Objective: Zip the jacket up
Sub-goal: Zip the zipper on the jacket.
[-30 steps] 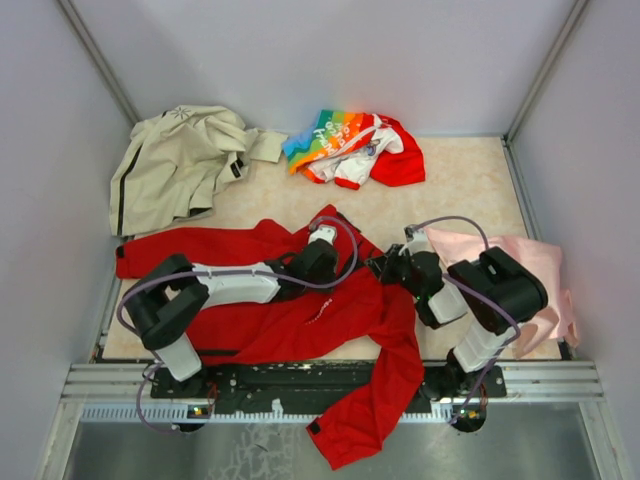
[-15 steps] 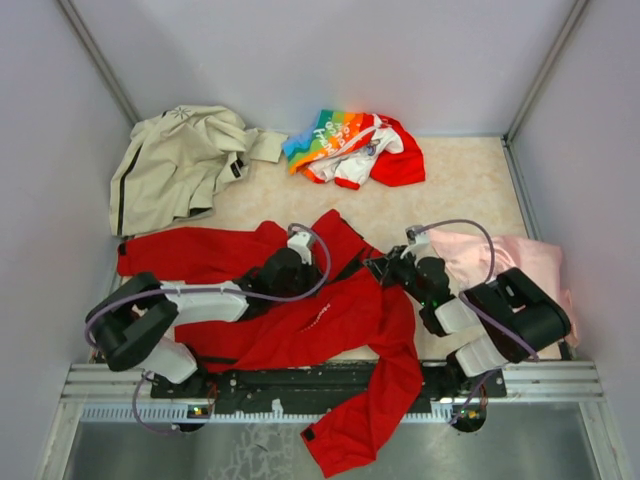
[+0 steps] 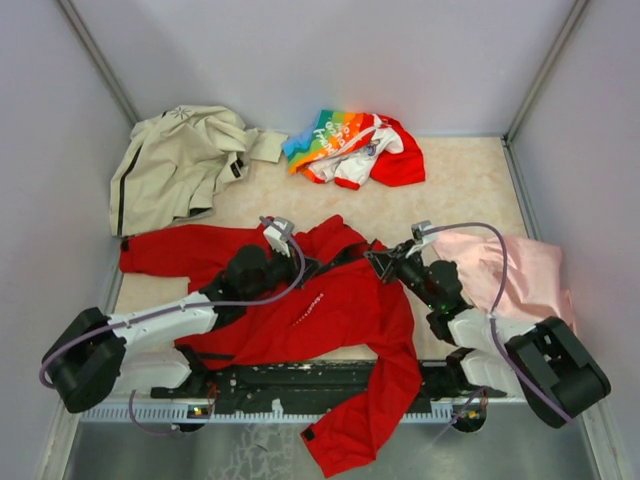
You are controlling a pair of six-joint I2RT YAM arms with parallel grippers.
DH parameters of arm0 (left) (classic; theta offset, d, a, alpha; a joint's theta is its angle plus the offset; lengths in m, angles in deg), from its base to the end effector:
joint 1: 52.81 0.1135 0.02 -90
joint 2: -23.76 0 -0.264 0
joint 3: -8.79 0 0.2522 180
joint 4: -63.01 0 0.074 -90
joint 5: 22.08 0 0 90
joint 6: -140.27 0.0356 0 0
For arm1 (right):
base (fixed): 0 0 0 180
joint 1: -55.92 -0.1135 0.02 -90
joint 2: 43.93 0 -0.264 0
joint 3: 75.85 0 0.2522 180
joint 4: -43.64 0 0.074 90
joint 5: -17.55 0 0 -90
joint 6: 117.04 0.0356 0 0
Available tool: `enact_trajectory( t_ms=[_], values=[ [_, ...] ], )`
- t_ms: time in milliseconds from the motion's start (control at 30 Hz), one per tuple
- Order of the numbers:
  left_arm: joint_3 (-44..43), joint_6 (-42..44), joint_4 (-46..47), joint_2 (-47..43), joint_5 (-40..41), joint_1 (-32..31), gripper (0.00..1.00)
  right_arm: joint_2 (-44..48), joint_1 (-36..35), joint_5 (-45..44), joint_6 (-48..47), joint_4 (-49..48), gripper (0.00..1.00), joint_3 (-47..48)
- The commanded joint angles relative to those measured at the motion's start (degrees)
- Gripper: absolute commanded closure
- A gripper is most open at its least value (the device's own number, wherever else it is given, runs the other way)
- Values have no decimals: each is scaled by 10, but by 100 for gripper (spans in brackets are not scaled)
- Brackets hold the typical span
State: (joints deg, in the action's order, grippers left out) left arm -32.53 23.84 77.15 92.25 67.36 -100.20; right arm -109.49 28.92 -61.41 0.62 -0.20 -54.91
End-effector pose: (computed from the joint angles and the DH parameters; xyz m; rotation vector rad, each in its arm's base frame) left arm 0.1719 -0.1874 0.2192 0.3523 1.8639 -0.9131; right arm 0.1744 0.0965 0.1752 -0.1478 1.6507 0.8888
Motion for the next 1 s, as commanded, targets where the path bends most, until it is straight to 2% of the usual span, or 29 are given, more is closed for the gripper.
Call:
enact_trajectory(
  t_ms=[0,100,200,300,433,633,967],
  values=[
    [16,51,68,-38,12,15,100,50,-1,-24,-42,119,82,39],
    [31,74,87,-52,7,16,100,101,-4,-18,-40,205,69,67],
    [48,94,105,-62,1,15,100,160,-7,-16,-41,325,62,116],
    [58,112,111,-67,5,15,100,201,-11,-14,-52,442,60,175],
    [61,136,116,-71,0,15,100,204,-20,25,-57,515,59,238],
    [62,167,111,-74,-28,15,100,103,-66,48,-62,506,60,315],
    [44,195,73,-66,-37,13,100,-129,-114,48,-99,606,59,540]
  ],
)
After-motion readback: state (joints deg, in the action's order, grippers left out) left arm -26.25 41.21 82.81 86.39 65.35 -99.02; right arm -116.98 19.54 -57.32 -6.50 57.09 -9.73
